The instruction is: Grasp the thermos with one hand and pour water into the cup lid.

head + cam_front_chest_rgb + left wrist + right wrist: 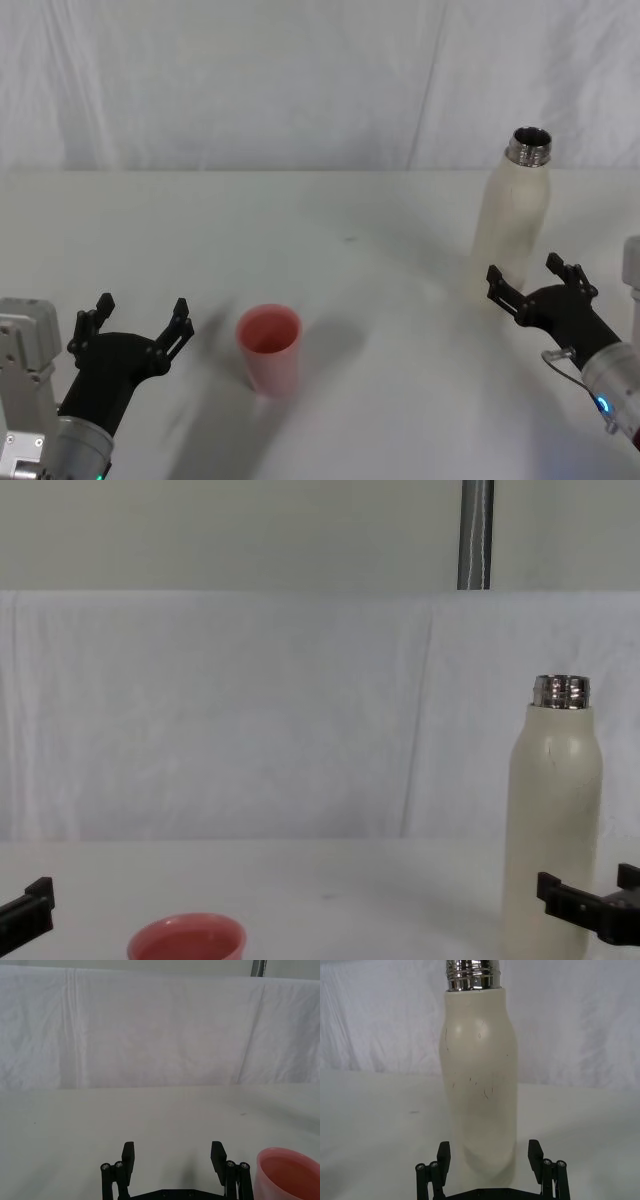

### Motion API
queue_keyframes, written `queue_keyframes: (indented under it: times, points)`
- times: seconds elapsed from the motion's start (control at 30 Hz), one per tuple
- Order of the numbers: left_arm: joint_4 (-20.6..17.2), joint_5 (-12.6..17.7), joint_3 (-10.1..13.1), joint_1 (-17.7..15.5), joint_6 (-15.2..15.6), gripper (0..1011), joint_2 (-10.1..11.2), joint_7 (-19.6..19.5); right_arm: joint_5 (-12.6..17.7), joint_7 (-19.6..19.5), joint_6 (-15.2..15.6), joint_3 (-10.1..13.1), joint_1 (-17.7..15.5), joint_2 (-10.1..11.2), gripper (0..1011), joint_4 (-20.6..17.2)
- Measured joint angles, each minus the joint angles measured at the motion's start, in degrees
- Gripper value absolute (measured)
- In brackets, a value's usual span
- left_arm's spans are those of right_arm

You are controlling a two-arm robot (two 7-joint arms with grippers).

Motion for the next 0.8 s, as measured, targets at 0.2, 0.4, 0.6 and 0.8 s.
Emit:
queue_keyframes:
  times: [0.2, 0.4, 0.6, 0.8]
  points:
    - [0.00, 0.00, 0.00, 0.00, 0.00, 1001, 0.00, 0.00, 1.15, 0.13, 0.16, 0.63, -2.94, 0.92, 1001, -3.50]
    - [0.00, 0.00, 0.00, 0.00, 0.00, 1001, 0.00, 0.00, 2.81, 0.16, 0.52, 1.48, -5.85, 1.58, 1001, -7.17]
    - [0.00, 0.00, 0.00, 0.00, 0.00, 1001, 0.00, 0.00, 3.69, -0.25, -0.10, 2.00, -9.23, 2.13, 1001, -11.53]
    - [0.00, 0.00, 0.00, 0.00, 0.00, 1001, 0.00, 0.00, 3.20, -0.65, -1.44, 1.31, -11.68, 2.37, 1001, -13.76]
